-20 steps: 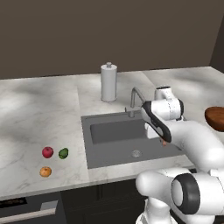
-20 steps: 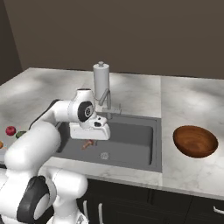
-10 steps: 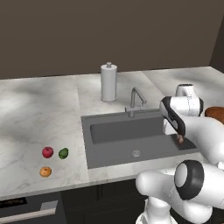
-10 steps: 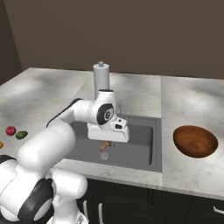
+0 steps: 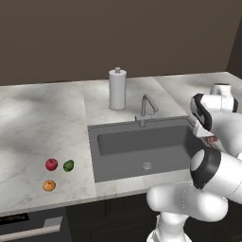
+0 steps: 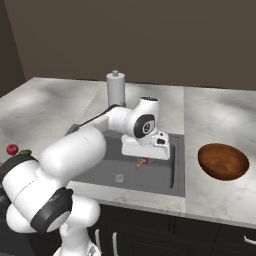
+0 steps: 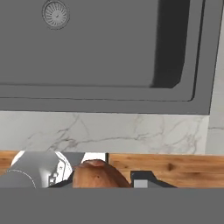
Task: There is a mixed pile of frozen fruits and vegetables on the counter. Locate all the frozen vegetables and place the items in a bowl on the counter. Take all the frozen fruits and defrost them in a running sink.
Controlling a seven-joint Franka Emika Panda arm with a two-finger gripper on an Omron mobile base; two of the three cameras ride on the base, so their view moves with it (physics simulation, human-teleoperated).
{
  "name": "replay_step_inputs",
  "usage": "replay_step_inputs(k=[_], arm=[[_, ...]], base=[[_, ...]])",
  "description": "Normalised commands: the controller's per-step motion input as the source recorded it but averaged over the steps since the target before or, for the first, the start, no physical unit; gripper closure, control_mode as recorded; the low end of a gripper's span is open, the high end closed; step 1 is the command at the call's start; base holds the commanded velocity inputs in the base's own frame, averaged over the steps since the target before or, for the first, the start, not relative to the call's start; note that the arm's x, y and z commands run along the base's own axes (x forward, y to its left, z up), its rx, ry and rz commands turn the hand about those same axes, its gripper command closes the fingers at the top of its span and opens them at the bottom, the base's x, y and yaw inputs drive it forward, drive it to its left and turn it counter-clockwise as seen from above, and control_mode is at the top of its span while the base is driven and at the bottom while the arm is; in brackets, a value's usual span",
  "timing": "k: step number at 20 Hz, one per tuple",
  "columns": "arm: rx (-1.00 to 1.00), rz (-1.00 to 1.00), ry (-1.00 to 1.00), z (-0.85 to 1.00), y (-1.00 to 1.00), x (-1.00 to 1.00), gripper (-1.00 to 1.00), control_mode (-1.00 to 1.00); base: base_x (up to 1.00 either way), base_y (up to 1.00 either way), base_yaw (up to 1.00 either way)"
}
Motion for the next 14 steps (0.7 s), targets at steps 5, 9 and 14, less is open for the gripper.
replay_step_inputs(k=[5, 9, 14], arm=[[0.0, 0.1, -0.09, 0.13, -0.64, 0.06, 1.0, -1.0], [-0.01, 0.12, -0.11, 0.07, -0.67, 0.11, 1.0, -1.0], [0.0, 0.07, -0.03, 0.16, -0.6, 0.01, 1.0, -1.0]], base=[[0.0, 0.0, 0.0], [0.0, 0.0, 0.0], [0.0, 0.0, 0.0]])
